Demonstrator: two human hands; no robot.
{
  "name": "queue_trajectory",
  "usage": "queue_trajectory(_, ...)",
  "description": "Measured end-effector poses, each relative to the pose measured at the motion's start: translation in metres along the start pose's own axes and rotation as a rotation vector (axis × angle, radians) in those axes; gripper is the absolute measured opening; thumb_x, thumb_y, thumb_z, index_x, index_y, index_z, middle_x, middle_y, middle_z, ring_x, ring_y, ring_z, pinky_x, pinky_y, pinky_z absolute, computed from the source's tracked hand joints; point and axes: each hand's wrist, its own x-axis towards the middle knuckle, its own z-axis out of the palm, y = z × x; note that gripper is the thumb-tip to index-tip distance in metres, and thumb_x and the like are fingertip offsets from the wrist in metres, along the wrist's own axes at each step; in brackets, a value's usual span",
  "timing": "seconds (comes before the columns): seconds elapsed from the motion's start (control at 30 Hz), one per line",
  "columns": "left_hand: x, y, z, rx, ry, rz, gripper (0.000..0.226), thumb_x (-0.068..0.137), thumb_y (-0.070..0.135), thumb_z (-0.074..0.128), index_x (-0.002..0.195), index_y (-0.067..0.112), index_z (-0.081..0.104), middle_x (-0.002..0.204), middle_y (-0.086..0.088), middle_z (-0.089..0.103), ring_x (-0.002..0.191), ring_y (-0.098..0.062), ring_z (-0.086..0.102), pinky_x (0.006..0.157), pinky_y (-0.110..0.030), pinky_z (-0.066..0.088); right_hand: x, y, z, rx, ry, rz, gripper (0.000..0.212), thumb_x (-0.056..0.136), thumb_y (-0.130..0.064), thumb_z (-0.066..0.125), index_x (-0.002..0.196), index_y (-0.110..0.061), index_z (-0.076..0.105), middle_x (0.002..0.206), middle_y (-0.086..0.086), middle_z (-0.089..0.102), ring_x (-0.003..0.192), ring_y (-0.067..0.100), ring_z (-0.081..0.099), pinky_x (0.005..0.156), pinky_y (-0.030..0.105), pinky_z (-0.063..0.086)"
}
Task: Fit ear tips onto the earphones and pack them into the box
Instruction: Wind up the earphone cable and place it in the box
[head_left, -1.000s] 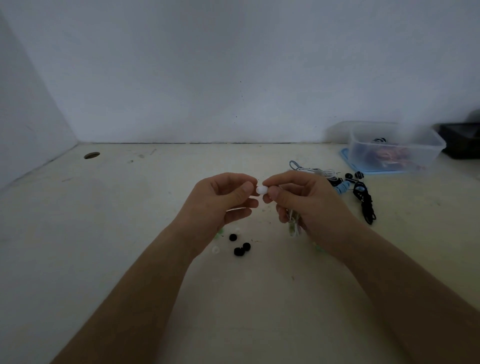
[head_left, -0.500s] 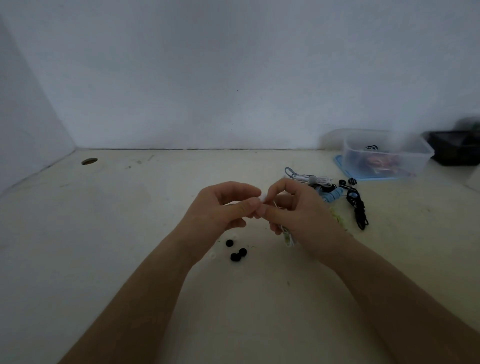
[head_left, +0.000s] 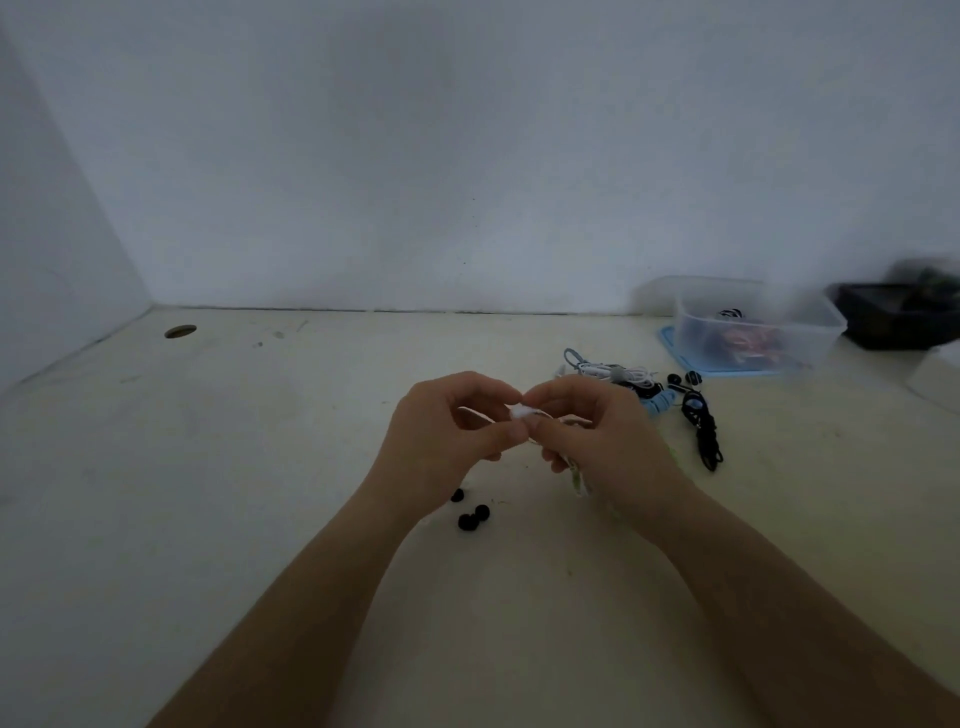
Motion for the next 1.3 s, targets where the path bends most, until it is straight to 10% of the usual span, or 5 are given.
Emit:
queue_trajectory(0.87, 0.052, 0.062, 0.047, 0.060, 0.168, 0.159, 0.011, 0.079, 0.019, 0.080, 0.079, 0.024, 0.071, 0.071, 0.011, 0.071, 0.066, -0.004, 0.069, 0.066, -0.030, 0.059, 0.007, -0.048, -0.077, 0.282, -0.027, 0.269, 0.031, 0.088, -0.004, 0.070, 0.118, 0.000, 0.064, 0.102, 0.022, 0.072, 0.082, 0.028, 0.070, 0.070, 0.032, 0.056)
queue_trajectory(1.3, 0.174, 0.104, 0.161, -0.076, 0.035, 0.003, 0.018, 0.076, 0.014, 0.083, 0.089, 0.016, 0.072, 0.078, 0.007, 0.068, 0.071, -0.003, 0.064, 0.063, -0.012, 0.048, 0.070, -0.051, -0.228, -0.051, 0.384, 0.302, 0.058, 0.074, 0.008, 0.080, 0.126, -0.003, 0.056, 0.106, 0.022, 0.070, 0.097, 0.038, 0.071, 0.085, 0.045, 0.060)
